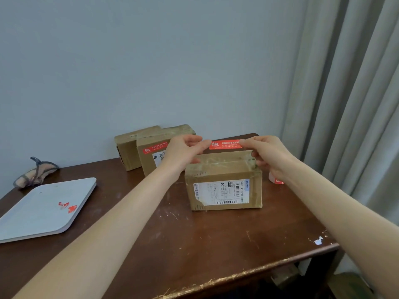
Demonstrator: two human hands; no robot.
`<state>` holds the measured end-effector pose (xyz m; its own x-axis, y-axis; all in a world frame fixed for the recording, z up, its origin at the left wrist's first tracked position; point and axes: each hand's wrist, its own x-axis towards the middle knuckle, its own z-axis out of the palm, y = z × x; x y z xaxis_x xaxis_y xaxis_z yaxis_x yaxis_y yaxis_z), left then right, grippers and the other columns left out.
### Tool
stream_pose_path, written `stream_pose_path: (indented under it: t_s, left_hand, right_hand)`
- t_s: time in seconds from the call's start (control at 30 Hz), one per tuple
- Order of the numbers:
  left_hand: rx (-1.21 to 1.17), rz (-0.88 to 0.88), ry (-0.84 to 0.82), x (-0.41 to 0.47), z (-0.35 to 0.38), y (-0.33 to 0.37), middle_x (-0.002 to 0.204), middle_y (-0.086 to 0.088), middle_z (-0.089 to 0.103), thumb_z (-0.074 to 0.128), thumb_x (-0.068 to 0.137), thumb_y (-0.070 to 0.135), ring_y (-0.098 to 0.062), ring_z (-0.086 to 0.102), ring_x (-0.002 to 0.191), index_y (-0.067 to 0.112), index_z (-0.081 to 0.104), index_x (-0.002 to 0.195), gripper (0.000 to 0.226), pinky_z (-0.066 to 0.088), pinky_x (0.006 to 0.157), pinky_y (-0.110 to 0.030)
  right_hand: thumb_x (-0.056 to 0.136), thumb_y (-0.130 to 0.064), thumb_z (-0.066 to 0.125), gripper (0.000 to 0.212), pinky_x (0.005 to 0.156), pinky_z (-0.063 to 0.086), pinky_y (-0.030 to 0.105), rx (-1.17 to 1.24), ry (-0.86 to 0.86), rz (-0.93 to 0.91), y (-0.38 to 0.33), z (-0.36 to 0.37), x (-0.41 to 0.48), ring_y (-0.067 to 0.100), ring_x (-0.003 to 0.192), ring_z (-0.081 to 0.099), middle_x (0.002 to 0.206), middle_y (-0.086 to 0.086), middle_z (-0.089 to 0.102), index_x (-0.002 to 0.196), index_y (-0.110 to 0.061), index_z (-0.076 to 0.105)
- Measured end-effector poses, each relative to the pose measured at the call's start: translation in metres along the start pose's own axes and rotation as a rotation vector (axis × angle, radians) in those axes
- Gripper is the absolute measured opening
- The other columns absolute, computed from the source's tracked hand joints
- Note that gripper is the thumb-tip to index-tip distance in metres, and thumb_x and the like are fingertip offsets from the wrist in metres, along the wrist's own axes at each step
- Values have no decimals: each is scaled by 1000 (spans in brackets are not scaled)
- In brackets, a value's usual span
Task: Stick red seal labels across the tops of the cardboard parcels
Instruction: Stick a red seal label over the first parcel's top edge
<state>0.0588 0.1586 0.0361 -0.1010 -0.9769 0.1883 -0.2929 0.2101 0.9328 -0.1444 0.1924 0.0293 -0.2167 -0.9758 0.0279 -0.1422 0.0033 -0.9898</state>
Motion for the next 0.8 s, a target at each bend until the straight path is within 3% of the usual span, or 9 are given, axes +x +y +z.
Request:
stream_pose_path:
  t_s: [0.1,0.23,0.33,0.43,0.53,0.63,0.8]
  left_hand:
    - [-103,-38,-22,4,3,-1,94,-8,69,74,81,23,-11,67,79,4,68,106,32,59,64,-26]
    - [-125,-60,-28,7,5,-2,79,-6,67,72,82,11,-11,64,66,5,70,89,9,57,59,-24]
    - [-73,-93,-29,9,5,-5,76,-5,66,69,85,10,-10,61,64,9,68,81,3,53,54,-20]
    - [114,-62,-11,12,5,-7,76,-4,68,69,85,15,-10,61,66,14,69,78,7,45,50,-18]
    - [320,-13,18,13,8,-10,76,-1,71,72,82,22,-10,65,71,19,71,75,8,42,57,-19]
    - [452,31,36,14,14,-13,74,5,67,73,81,23,-10,61,76,21,69,70,12,43,69,-23]
    - [575,70,64,16,20,-17,85,2,67,73,80,26,-14,61,83,18,73,81,8,51,78,-32]
  right_hand:
    - [87,-25,69,16,41,29,14,-23,-5,2,-3,2,-1,4,40,33,58,-6,43,86,-10,66]
    - [86,-26,70,17,42,29,17,-48,-22,2,-3,6,2,8,50,33,60,-4,43,77,-12,66]
    - [88,-28,68,21,47,33,19,-156,-17,-27,-3,10,5,8,55,42,68,-3,52,89,-7,71]
    - [88,-31,68,19,53,41,24,-364,-10,-83,-2,13,13,12,63,51,76,1,61,86,-12,72]
    - [86,-34,67,19,63,49,30,-568,-5,-104,0,15,23,16,70,60,81,1,67,85,-16,72]
    - [85,-38,65,22,60,48,29,-772,7,-107,1,17,25,16,69,62,74,-3,67,80,-18,71]
    - [83,-39,63,24,62,47,31,-880,44,-97,7,21,26,21,77,66,79,0,69,78,-18,73]
